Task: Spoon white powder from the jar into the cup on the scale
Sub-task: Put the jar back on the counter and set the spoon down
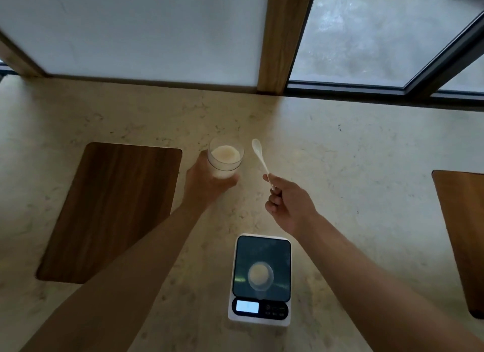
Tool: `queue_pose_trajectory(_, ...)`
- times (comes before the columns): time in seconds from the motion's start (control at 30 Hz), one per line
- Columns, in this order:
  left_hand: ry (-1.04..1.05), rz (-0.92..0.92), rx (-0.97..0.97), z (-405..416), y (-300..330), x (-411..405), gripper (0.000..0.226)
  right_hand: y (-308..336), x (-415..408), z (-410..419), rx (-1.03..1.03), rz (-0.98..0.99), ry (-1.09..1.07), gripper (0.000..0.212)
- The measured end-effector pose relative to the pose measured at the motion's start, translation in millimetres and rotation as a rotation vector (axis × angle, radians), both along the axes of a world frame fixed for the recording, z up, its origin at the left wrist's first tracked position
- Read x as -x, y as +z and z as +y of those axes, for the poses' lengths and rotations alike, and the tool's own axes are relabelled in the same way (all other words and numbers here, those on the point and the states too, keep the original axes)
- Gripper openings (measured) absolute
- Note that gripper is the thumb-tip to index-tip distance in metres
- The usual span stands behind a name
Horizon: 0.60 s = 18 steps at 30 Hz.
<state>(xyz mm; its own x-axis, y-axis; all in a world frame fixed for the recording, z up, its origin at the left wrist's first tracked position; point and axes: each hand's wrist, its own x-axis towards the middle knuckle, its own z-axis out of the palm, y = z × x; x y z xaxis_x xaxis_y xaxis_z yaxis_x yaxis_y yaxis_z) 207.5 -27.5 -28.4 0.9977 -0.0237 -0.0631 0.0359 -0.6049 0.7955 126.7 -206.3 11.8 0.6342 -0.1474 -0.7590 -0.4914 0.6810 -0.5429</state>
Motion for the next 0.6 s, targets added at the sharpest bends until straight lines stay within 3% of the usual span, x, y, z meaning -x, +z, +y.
queue_pose_trajectory(0.23,0.029,-0.032,0.085,-17.9,-6.8,-48.8,0.078,-7.2,-25.1,-9.0,0.104,-0.008,0.052,0.021)
queue_pose_trajectory(0.6,0.053,-0.102,0.066,-34.1,-23.8,-73.9,0.080,-23.6,-31.5,-21.2,0.164,0.006,0.102,0.013)
